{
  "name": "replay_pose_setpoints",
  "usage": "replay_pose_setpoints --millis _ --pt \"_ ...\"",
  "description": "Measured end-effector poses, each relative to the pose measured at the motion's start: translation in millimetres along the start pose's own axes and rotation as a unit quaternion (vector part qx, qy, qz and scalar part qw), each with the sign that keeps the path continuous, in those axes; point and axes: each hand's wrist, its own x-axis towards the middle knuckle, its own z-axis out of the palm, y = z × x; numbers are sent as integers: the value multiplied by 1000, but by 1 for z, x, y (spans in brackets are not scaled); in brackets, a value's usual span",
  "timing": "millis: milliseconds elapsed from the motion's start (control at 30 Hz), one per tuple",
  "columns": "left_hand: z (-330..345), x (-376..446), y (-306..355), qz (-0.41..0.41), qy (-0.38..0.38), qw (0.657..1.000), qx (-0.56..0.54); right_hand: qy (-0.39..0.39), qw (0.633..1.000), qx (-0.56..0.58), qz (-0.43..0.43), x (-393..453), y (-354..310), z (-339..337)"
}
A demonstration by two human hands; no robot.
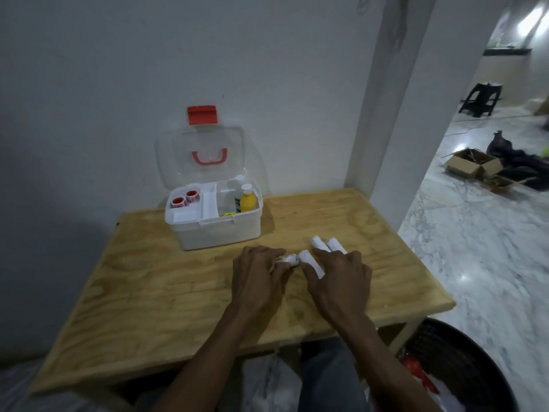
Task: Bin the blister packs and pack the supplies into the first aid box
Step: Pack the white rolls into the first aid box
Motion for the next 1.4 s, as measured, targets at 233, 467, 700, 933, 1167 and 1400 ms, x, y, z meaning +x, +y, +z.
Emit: replay_pose_setpoints --millis 233,467,700,933,1167,1400 --pt "16 0 -9 5 3 999 43 52 998 20 26 -12 3 12" --pt "20 -4 -8 3 6 1000 11 9 999 -24 32 -11 9 24" --pt "-6 -6 7 -5 109 991 -80 13 998 51 24 -2 -7 9" --pt "-53 12 -9 -76 190 977 -67 39 962 266 52 15 -50 8" --pt "-107 29 -37 -101 239 966 -14 14 939 343 34 37 -107 26" --pt "-139 48 -72 -142 239 960 32 -17 948 317 4 65 -162 46"
